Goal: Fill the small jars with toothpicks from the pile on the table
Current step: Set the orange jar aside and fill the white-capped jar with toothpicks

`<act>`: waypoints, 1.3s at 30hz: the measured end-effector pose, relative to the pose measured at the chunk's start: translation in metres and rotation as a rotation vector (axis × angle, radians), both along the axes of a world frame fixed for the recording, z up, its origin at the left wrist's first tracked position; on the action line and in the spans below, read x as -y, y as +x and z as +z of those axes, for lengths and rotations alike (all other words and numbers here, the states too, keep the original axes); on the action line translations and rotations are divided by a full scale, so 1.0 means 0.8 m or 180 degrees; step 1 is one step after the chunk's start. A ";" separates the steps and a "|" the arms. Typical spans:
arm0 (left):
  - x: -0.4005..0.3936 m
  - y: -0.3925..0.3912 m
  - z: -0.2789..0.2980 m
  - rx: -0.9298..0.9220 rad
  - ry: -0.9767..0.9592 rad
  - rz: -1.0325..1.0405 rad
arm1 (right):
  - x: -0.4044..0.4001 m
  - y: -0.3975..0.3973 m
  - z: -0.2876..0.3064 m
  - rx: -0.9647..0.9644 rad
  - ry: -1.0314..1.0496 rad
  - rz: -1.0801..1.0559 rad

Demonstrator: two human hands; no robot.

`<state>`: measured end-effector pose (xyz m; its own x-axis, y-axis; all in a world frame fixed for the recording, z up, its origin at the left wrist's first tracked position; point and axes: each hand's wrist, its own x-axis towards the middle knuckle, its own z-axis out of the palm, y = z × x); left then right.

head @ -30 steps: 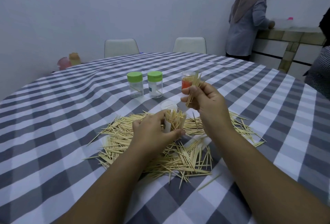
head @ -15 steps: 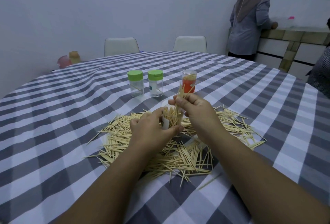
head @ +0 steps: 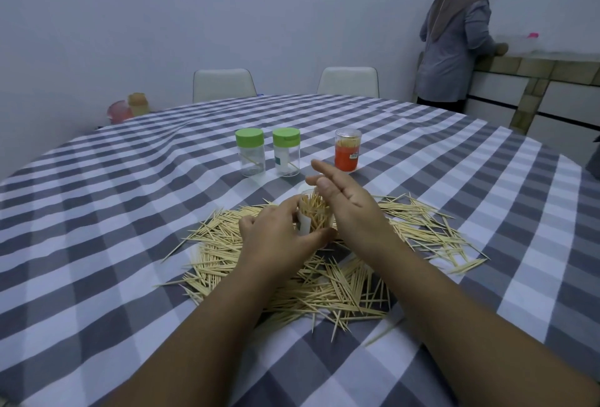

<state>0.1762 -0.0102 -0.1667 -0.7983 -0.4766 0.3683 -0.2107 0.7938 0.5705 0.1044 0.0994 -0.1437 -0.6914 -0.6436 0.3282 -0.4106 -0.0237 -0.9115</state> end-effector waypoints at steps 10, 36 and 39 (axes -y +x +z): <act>0.001 0.001 -0.001 -0.0036 0.0068 -0.0107 | 0.000 -0.005 -0.008 -0.0708 0.0254 -0.0098; 0.002 0.000 -0.006 0.0113 -0.0040 -0.0247 | -0.001 -0.003 0.002 -0.0426 0.0300 -0.0142; 0.002 0.000 -0.005 0.0107 0.0058 -0.0273 | 0.000 -0.004 0.002 -0.0205 0.0093 -0.0483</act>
